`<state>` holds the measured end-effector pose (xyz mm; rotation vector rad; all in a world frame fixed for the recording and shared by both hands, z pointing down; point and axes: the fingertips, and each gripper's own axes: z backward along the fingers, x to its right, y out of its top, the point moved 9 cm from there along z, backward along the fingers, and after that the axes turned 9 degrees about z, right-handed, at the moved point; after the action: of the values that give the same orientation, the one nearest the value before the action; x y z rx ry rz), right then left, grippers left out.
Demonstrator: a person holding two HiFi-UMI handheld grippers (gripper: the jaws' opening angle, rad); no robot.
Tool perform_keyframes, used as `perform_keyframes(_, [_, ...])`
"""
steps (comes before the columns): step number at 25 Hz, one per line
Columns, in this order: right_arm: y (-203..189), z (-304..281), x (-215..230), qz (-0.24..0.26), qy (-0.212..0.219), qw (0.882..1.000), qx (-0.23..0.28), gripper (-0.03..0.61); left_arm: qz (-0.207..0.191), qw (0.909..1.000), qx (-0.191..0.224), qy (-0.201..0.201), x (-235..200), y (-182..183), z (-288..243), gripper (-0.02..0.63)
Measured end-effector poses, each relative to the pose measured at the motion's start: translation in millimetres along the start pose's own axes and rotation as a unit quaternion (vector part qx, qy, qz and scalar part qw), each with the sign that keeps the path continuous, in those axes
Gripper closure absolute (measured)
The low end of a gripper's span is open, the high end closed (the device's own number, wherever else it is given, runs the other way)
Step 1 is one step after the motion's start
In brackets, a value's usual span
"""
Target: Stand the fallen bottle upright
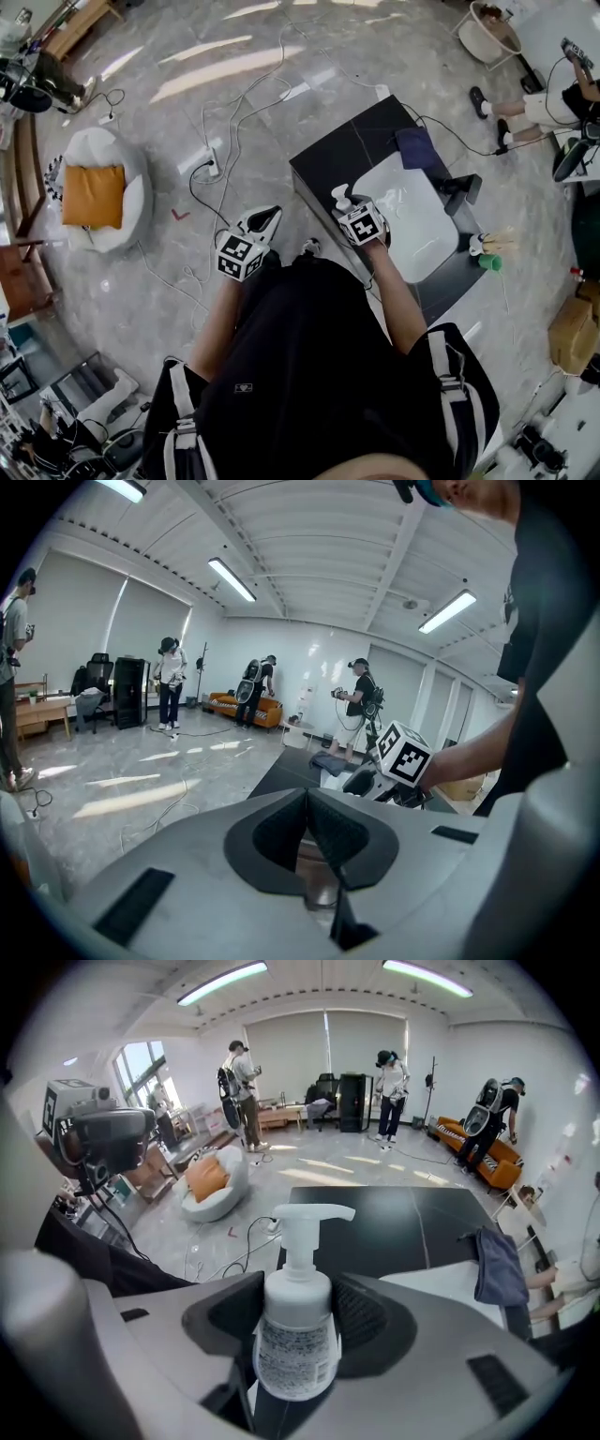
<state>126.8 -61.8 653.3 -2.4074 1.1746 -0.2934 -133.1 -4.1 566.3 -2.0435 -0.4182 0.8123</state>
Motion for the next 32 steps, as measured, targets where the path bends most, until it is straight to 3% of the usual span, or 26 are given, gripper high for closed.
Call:
perform_keyframes(16, [-21.1, 37.5, -10.1, -0.008, -0.035, 0.998, 0.046, 0.302, -0.02, 0.9992, -0.011, -0.032, 10.8, 3.8, -13.9, 0.598])
perform_keyframes(32, [-48.4, 56.1, -18.9, -0.049, -0.061, 0.994, 0.074, 0.302, -0.043, 0.9957, -0.029, -0.077, 26.9, 10.0, -37.0, 0.598])
